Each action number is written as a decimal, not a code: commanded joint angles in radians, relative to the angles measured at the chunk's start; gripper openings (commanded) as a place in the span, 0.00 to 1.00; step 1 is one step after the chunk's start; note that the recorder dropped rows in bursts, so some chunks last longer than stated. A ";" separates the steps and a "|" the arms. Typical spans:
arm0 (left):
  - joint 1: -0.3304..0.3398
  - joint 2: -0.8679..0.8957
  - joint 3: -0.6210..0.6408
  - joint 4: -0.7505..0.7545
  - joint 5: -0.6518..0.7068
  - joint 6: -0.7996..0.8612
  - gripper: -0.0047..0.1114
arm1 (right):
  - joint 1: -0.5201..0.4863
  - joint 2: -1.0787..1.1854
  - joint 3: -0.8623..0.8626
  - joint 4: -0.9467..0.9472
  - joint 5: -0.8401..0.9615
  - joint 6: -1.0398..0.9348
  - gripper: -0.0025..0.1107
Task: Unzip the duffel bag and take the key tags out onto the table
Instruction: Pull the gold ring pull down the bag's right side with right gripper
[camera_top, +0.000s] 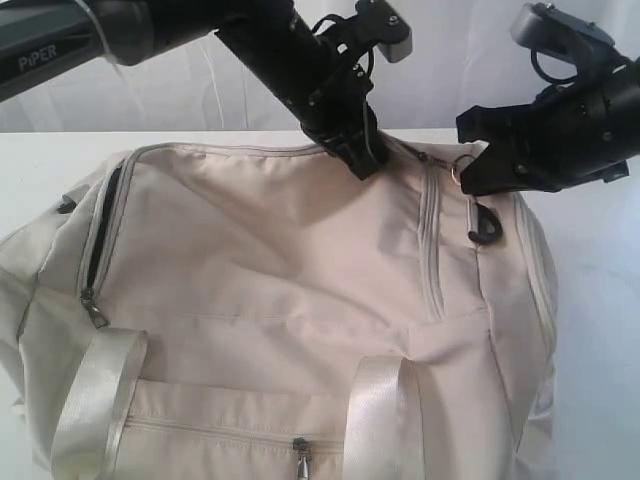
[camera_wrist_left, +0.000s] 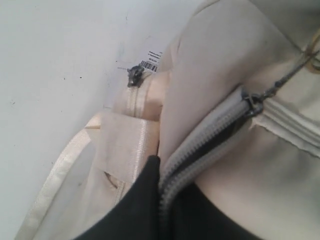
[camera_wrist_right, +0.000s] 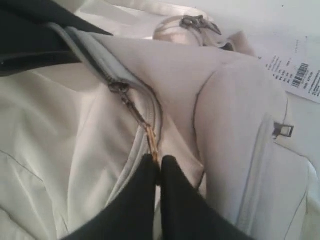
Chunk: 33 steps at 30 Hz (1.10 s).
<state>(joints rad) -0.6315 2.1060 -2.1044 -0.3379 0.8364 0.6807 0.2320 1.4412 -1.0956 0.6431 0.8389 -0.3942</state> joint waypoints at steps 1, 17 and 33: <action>0.052 -0.023 -0.002 0.122 -0.025 -0.027 0.04 | -0.011 -0.054 0.003 -0.132 0.080 0.007 0.02; 0.119 -0.023 -0.002 0.118 0.003 -0.038 0.04 | -0.011 -0.089 0.003 -0.330 0.028 0.141 0.02; 0.157 -0.023 -0.002 0.107 0.012 -0.059 0.04 | -0.011 -0.153 0.003 -0.554 0.080 0.354 0.02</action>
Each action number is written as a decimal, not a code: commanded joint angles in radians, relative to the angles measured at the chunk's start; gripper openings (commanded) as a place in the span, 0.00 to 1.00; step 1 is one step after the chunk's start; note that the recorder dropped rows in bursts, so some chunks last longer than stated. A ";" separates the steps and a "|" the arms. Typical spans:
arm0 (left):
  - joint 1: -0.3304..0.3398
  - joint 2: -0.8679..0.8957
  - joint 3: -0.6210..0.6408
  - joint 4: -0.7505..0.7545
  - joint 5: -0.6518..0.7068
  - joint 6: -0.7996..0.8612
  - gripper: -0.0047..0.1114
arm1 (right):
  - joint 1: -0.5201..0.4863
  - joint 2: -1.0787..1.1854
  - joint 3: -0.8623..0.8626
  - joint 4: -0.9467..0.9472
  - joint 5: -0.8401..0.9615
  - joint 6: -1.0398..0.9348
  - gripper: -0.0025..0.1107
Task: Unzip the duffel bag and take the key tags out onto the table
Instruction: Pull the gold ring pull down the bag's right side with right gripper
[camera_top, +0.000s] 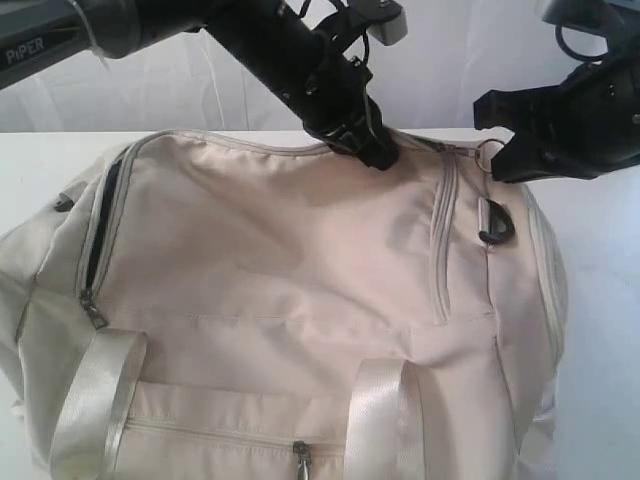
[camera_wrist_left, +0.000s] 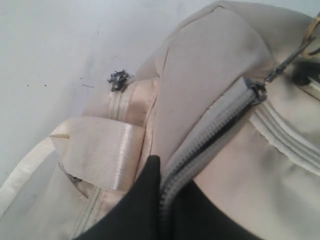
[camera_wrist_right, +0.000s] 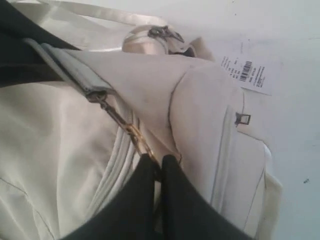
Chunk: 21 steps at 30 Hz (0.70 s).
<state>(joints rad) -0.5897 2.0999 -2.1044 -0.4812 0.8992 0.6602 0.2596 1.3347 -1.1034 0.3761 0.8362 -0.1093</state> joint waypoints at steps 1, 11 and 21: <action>0.115 -0.017 -0.002 0.241 -0.049 -0.036 0.04 | -0.038 -0.046 0.010 -0.265 0.071 0.064 0.02; 0.012 -0.017 -0.002 -0.115 0.113 0.152 0.04 | -0.038 0.102 0.010 0.344 0.027 -0.351 0.02; -0.023 -0.017 -0.002 -0.161 -0.052 0.152 0.04 | -0.038 0.155 0.010 0.440 0.139 -0.455 0.02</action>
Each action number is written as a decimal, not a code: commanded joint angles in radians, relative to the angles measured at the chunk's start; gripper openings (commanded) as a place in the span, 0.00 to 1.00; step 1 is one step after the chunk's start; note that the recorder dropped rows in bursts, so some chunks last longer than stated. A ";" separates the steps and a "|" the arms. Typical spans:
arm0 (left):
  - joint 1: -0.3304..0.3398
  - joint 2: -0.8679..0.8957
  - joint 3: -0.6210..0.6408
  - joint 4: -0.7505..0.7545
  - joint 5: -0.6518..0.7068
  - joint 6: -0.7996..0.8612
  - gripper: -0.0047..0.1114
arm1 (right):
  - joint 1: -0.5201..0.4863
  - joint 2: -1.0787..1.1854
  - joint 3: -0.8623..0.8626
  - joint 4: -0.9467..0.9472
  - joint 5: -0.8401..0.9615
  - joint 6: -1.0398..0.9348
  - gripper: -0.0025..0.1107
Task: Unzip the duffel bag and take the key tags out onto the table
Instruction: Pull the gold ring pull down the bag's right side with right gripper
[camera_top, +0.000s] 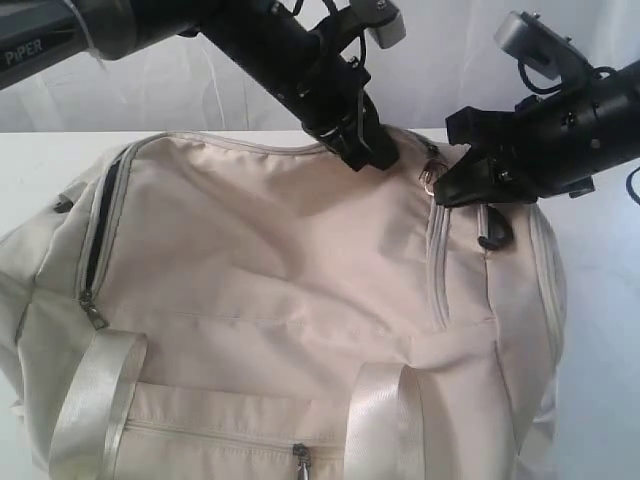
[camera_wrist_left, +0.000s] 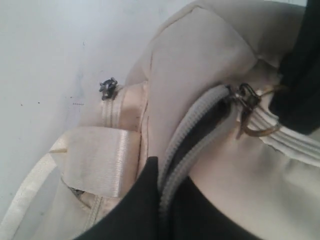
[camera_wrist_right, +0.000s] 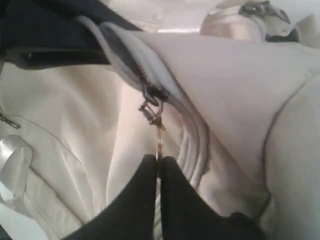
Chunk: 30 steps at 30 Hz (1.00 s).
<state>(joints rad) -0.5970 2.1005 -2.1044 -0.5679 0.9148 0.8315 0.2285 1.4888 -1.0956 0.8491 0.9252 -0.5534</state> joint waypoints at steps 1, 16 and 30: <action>-0.016 -0.017 -0.002 -0.078 -0.078 -0.019 0.04 | -0.007 0.001 0.003 -0.047 0.052 0.000 0.02; 0.047 -0.104 -0.002 -0.084 -0.125 -0.019 0.04 | -0.007 -0.035 0.052 -0.193 0.017 0.111 0.02; 0.066 -0.122 -0.002 -0.071 -0.133 -0.024 0.04 | -0.007 -0.131 0.086 -0.195 0.047 0.111 0.02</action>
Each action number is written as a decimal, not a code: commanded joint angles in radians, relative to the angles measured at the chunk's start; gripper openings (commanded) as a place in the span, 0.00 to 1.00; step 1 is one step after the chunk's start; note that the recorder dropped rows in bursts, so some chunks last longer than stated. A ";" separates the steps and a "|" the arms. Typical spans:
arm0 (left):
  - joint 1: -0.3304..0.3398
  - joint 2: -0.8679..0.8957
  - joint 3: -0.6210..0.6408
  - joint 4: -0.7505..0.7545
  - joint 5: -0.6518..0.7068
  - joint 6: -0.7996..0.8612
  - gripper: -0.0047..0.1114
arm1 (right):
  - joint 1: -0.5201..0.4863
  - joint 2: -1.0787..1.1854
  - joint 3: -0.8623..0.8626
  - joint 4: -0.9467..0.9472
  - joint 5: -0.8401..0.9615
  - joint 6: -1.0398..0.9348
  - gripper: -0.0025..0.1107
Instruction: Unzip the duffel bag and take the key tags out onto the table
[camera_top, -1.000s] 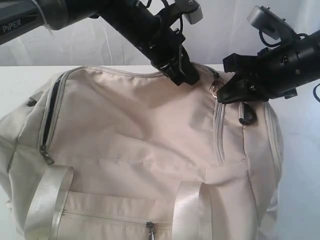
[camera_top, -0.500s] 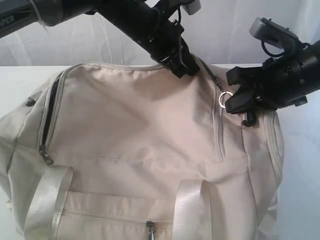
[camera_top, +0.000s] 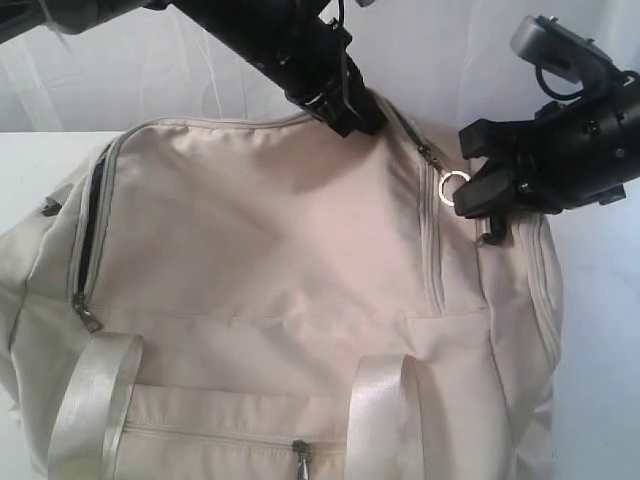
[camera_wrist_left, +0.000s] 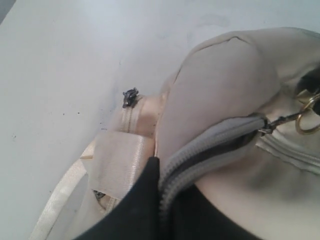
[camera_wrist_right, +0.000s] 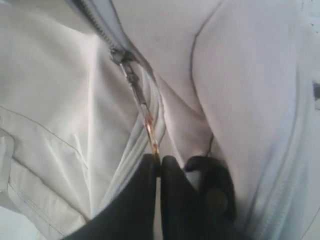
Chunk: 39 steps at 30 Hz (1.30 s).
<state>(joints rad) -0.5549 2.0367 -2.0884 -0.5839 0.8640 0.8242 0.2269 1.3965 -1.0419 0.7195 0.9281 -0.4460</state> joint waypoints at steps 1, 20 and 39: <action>0.024 -0.058 -0.018 -0.055 -0.083 -0.017 0.04 | -0.006 -0.053 0.038 -0.062 0.044 0.004 0.02; 0.024 0.017 -0.018 -0.036 -0.080 -0.093 0.04 | -0.006 -0.317 0.173 -0.032 0.114 0.041 0.02; 0.057 0.068 -0.018 -0.014 -0.157 -0.118 0.04 | -0.006 -0.535 0.389 -0.013 0.165 0.066 0.02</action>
<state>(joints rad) -0.5339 2.1078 -2.0904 -0.6327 0.8256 0.7195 0.2269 0.8879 -0.6833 0.7235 1.0351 -0.3844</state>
